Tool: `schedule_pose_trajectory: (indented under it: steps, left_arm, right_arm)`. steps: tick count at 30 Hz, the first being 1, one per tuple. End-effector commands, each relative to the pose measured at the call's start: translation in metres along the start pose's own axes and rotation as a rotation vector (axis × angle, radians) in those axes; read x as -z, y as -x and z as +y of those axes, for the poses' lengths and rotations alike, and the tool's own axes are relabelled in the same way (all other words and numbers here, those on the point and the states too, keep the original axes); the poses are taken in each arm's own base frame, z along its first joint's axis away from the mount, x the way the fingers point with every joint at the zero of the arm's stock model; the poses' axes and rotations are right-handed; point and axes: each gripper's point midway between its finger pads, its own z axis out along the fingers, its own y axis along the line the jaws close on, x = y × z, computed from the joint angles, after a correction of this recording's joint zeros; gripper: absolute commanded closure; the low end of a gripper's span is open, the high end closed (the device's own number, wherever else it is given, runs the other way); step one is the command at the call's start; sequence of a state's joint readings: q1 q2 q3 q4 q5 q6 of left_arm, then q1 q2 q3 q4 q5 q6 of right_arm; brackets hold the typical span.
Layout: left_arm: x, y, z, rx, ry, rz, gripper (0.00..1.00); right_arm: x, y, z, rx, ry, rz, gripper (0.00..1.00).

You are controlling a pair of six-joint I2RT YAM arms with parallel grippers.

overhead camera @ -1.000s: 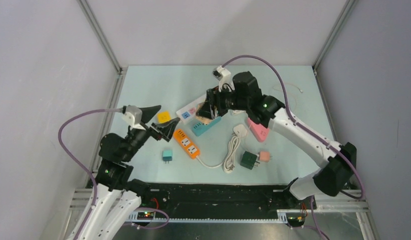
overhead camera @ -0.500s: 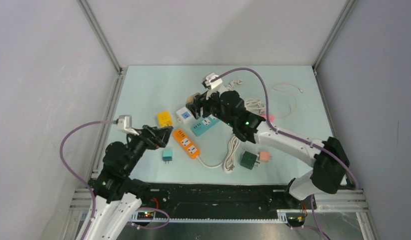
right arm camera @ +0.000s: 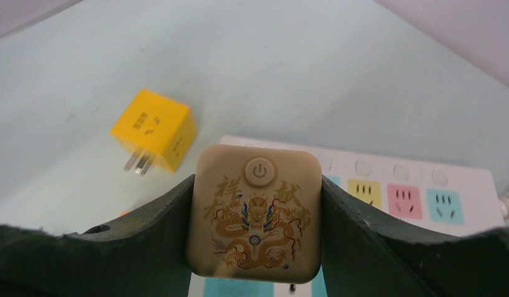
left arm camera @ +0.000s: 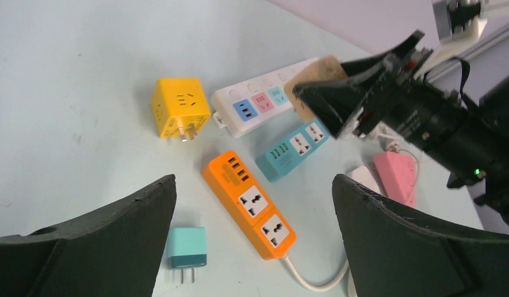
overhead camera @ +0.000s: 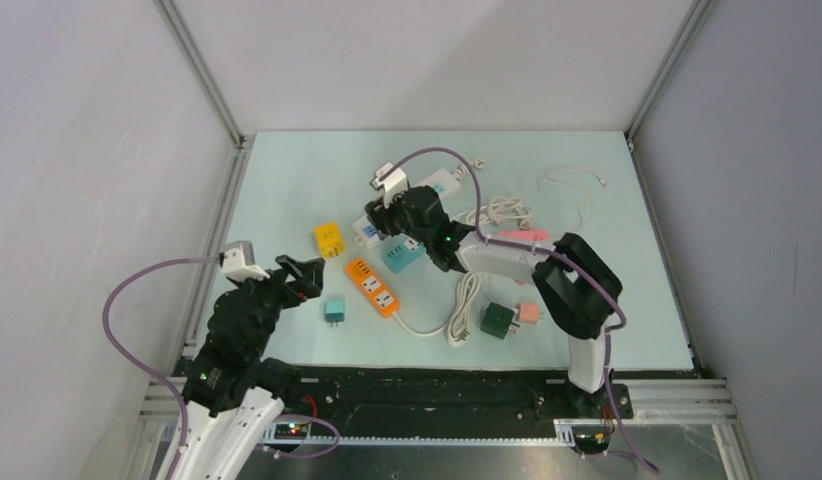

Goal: Insert the plug
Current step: Insert the plug into the socket.

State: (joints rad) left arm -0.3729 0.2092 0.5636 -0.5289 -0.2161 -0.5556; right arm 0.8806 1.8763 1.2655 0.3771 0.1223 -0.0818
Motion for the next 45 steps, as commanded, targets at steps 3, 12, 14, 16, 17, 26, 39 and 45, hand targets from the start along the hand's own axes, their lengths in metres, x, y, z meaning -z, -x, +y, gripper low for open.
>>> schedule_pose_trajectory:
  steps: [3,12,14,16,17,26,39,45]
  left_arm:
    - [-0.001,0.009,0.015,-0.026,0.085,-0.034,0.00]
    - [-0.003,-0.004,0.008,-0.044,0.036,0.020,0.00]
    - [-0.003,-0.006,0.007,-0.040,0.030,0.028,0.00]
    - [-0.004,-0.008,0.007,-0.039,0.032,0.035,0.00]
    - [-0.005,-0.009,0.007,-0.039,0.033,0.039,0.00]
    - [-0.007,-0.013,0.006,-0.030,0.027,0.061,0.00]
    - [-0.007,-0.015,0.007,-0.026,0.031,0.061,0.00]
    - [-0.007,-0.014,0.008,-0.034,0.038,0.061,0.00]
  right_arm:
    - [-0.048,0.022,-0.023,0.002,0.003,-0.076,1.00]
    - [-0.072,-0.019,-0.029,-0.039,0.084,0.089,1.00]
    - [-0.074,-0.024,-0.030,-0.049,0.089,0.100,1.00]
    - [-0.075,-0.028,-0.032,-0.068,0.090,0.112,1.00]
    - [-0.075,-0.029,-0.033,-0.079,0.092,0.121,1.00]
    - [-0.081,-0.034,-0.026,-0.078,0.091,0.111,1.00]
    - [-0.092,-0.043,-0.037,-0.058,0.039,0.156,1.00]
    - [-0.086,-0.047,-0.044,-0.065,0.021,0.170,1.00]
